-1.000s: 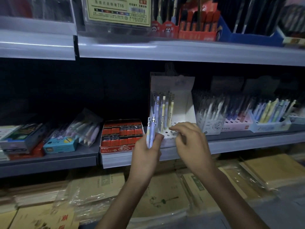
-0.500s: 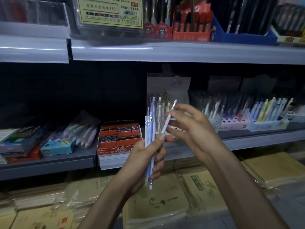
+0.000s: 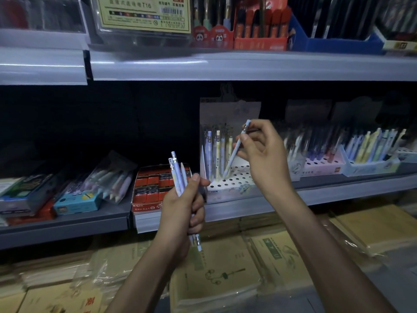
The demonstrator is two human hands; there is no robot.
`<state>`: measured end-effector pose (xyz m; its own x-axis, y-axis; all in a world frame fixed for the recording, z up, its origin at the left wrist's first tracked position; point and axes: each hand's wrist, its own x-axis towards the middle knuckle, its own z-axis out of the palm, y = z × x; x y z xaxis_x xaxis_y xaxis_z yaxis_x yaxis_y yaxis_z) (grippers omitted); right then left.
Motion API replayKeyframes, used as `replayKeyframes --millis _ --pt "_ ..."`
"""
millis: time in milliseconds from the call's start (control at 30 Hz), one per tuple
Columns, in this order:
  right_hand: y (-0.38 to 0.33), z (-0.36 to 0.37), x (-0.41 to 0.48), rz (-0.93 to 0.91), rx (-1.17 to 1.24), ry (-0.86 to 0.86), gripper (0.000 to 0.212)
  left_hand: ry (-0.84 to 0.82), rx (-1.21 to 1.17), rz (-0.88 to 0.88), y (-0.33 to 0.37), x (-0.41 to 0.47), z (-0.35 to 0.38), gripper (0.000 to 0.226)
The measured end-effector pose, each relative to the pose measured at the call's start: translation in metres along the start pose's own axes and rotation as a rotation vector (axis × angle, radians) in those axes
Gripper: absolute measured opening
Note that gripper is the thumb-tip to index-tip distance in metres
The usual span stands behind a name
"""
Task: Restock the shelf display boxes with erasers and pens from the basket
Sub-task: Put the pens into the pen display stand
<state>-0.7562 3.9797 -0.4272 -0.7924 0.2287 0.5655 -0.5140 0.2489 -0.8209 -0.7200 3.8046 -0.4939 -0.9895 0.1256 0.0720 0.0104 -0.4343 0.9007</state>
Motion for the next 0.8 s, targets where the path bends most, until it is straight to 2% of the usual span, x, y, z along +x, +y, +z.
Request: replayKeyframes --millis 133,267,433,567,800 --pt "0.009 0.003 -0.002 0.048 -0.001 -0.035 0.010 0.004 0.005 -0.010 0.002 0.000 0.000 0.033" --pt "0.013 0.010 -0.001 0.013 -0.107 -0.025 0.009 -0.040 -0.016 -0.057 0.004 -0.001 0.003 0.033" --pt "0.024 0.019 -0.005 -0.020 -0.246 0.001 0.014 -0.158 -0.176 -0.164 0.007 -0.005 0.009 0.025" --pt "0.025 0.019 -0.003 0.020 -0.205 0.027 0.013 -0.175 -0.190 -0.124 0.007 -0.008 0.013 0.020" --pt "0.019 0.019 -0.008 -0.018 -0.291 0.093 0.008 -0.168 -0.093 -0.076 0.008 -0.018 0.020 0.029"
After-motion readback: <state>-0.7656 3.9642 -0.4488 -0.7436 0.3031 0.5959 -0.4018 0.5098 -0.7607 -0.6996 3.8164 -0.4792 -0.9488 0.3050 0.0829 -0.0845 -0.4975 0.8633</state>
